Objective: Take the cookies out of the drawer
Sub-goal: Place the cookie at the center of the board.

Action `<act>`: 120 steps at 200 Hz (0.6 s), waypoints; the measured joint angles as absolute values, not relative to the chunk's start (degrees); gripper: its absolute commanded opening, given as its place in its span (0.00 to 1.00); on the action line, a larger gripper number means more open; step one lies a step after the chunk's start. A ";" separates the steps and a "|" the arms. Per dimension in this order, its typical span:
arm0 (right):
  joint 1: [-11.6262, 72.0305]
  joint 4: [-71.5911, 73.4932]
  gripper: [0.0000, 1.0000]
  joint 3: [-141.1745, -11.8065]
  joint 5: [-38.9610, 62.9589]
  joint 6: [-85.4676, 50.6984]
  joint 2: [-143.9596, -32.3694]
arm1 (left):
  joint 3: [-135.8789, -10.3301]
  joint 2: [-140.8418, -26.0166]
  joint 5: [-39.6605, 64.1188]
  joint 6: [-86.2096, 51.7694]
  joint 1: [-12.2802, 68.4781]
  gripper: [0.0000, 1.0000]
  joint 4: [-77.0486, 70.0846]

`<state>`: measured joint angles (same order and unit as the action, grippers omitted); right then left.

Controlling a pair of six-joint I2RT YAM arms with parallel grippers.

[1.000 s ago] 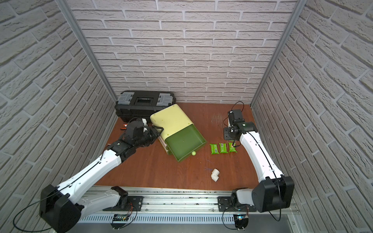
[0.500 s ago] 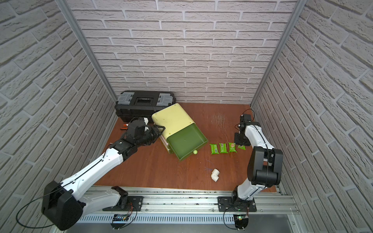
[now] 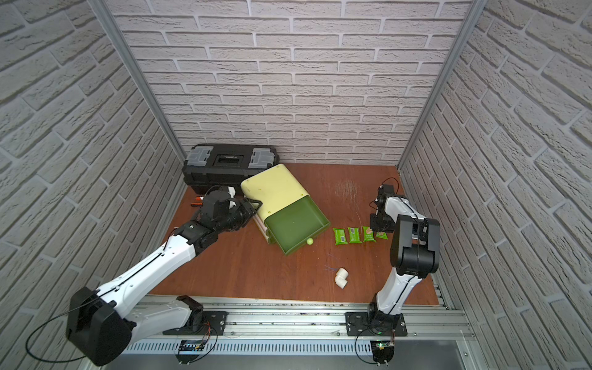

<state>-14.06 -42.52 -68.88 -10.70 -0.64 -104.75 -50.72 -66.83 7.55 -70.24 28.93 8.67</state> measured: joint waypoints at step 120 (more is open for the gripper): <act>-13.72 -43.07 0.67 -69.12 -10.74 -1.08 -99.50 | -50.72 -66.83 8.03 -70.22 28.49 0.54 8.73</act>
<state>-13.72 -43.07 -69.12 -10.74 -1.08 -99.50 -50.72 -66.83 8.03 -70.22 28.49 8.73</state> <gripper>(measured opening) 0.666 0.542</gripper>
